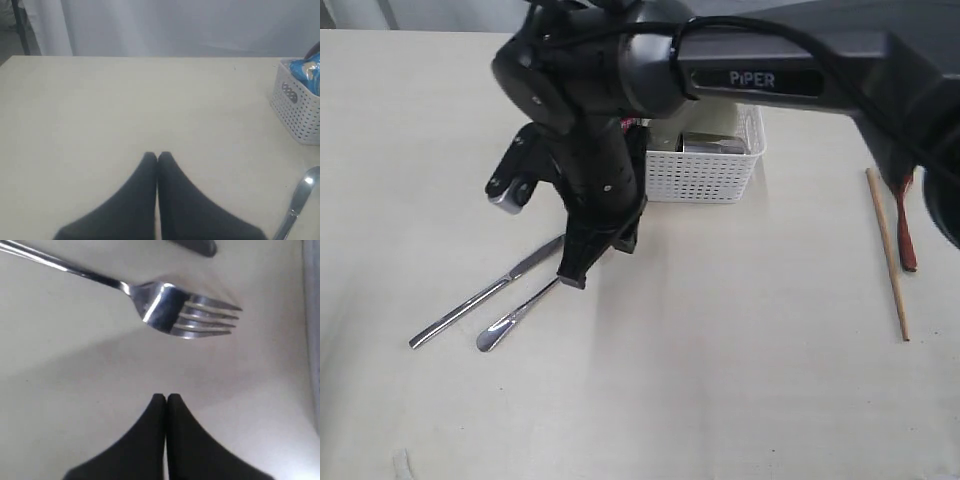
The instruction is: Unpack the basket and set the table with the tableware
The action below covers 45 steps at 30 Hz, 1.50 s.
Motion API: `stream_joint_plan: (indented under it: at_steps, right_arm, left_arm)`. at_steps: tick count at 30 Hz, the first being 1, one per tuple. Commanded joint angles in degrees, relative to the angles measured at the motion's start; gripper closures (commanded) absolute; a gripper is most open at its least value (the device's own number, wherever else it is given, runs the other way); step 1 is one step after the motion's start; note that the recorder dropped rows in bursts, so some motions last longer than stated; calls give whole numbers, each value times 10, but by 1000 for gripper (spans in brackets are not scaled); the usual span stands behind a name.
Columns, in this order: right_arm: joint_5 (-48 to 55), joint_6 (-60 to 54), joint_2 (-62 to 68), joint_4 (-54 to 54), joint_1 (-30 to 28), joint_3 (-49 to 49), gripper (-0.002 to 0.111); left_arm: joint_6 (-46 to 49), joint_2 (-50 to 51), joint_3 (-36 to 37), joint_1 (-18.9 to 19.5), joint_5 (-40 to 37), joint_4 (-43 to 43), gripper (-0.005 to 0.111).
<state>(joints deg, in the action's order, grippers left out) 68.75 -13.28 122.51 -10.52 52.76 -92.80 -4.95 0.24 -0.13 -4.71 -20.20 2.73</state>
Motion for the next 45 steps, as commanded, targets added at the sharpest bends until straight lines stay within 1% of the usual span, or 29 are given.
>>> stream_joint_plan:
  at_steps: [1,4,9,12,16,21,28,32,34,38,42,44,45]
  right_arm:
    - [6,5,34,27,-26,3,108]
    - [-1,-2,52,27,-26,3,108]
    - [-44,5,77,40,-24,3,108]
    - [-82,5,77,58,-24,3,108]
    - [-181,5,77,92,-24,3,108]
    - [-230,-20,77,117,-24,3,108]
    - [-298,-39,78,136,0,1,108]
    - [-294,-47,100,163,2,-25,108]
    - [-271,-47,116,164,2,-56,108]
    - [-247,-35,118,164,2,-87,108]
    - [-174,17,115,154,1,-135,108]
    - [-144,51,115,151,1,-158,106]
    - [-133,51,115,155,1,-168,103]
  left_arm:
    - [2,-2,1,2,6,4,107]
    - [2,-2,1,2,6,4,107]
    - [2,-2,1,2,6,4,107]
    - [2,-2,1,2,6,4,107]
    - [2,-2,1,2,6,4,107]
    - [2,-2,1,2,6,4,107]
    - [2,-2,1,2,6,4,107]
    - [2,-2,1,2,6,4,107]
    - [2,-2,1,2,6,4,107]
    - [2,-2,1,2,6,4,107]
    - [2,-2,1,2,6,4,107]
    - [2,-2,1,2,6,4,107]
    - [2,-2,1,2,6,4,107]
